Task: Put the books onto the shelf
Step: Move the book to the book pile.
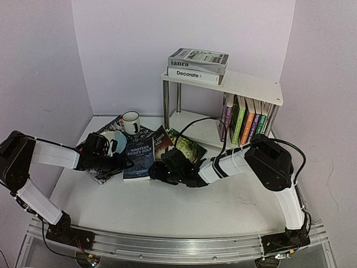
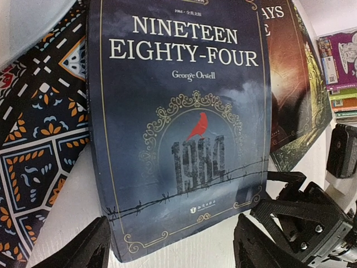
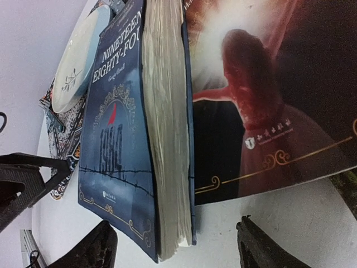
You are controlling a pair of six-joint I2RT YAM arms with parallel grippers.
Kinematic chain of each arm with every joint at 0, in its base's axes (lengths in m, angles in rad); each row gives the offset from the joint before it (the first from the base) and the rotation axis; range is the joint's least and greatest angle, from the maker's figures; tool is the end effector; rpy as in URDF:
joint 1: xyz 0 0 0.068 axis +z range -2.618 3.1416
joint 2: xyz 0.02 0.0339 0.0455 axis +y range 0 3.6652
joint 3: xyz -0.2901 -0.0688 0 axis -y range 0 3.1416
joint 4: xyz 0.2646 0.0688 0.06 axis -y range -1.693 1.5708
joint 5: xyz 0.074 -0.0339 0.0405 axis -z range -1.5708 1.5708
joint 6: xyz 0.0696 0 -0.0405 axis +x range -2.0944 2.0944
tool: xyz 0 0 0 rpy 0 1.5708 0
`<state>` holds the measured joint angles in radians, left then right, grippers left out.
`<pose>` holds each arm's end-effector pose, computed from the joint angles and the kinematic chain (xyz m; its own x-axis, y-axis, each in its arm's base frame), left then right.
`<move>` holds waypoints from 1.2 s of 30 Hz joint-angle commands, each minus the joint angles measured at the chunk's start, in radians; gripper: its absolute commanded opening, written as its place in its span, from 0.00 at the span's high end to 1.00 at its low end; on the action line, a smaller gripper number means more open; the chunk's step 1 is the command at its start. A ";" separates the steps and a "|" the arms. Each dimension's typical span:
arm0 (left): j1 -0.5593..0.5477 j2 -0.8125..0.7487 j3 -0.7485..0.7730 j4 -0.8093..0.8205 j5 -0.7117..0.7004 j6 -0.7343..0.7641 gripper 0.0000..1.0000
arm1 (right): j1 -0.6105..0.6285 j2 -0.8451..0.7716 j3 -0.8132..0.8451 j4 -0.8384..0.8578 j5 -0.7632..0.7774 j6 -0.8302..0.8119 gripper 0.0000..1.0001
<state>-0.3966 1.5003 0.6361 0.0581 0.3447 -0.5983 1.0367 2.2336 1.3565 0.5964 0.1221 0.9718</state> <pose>0.2801 -0.1428 0.1399 -0.8763 -0.2077 -0.4347 0.1038 0.7997 -0.5914 0.2879 0.4702 0.1375 -0.7359 0.3661 -0.5696 -0.3316 0.5386 0.7746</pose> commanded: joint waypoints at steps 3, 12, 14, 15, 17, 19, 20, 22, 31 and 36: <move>0.020 0.059 0.052 0.051 0.047 0.026 0.26 | -0.007 0.059 0.036 0.005 -0.049 0.042 0.31; 0.024 0.128 0.072 0.078 0.116 0.023 0.32 | -0.019 0.110 0.061 0.062 -0.143 0.098 0.50; 0.024 0.131 0.073 0.082 0.139 0.021 0.33 | -0.019 0.101 0.052 0.075 -0.148 0.102 0.56; 0.023 0.129 0.072 0.084 0.144 0.021 0.34 | -0.019 0.089 0.042 0.080 -0.145 0.101 0.58; 0.023 0.118 0.068 0.085 0.151 0.021 0.34 | -0.020 0.060 0.015 0.089 -0.133 0.096 0.62; 0.024 0.100 0.061 0.085 0.157 0.021 0.34 | -0.019 0.025 -0.015 0.096 -0.122 0.090 0.63; 0.024 0.088 0.057 0.084 0.157 0.021 0.34 | -0.019 0.007 -0.027 0.096 -0.115 0.086 0.63; 0.024 0.060 0.044 0.082 0.155 0.021 0.35 | -0.020 -0.027 -0.053 0.095 -0.090 0.075 0.64; 0.024 -0.096 0.014 0.012 0.158 0.016 0.31 | -0.019 -0.196 -0.201 0.096 -0.077 0.010 0.82; 0.024 -0.199 0.023 -0.055 0.143 0.032 0.28 | -0.021 -0.353 -0.353 0.069 -0.080 -0.045 0.82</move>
<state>-0.3702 1.3871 0.6518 0.0473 0.4864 -0.5920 1.0161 2.0410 1.0899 0.6981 0.0199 0.9956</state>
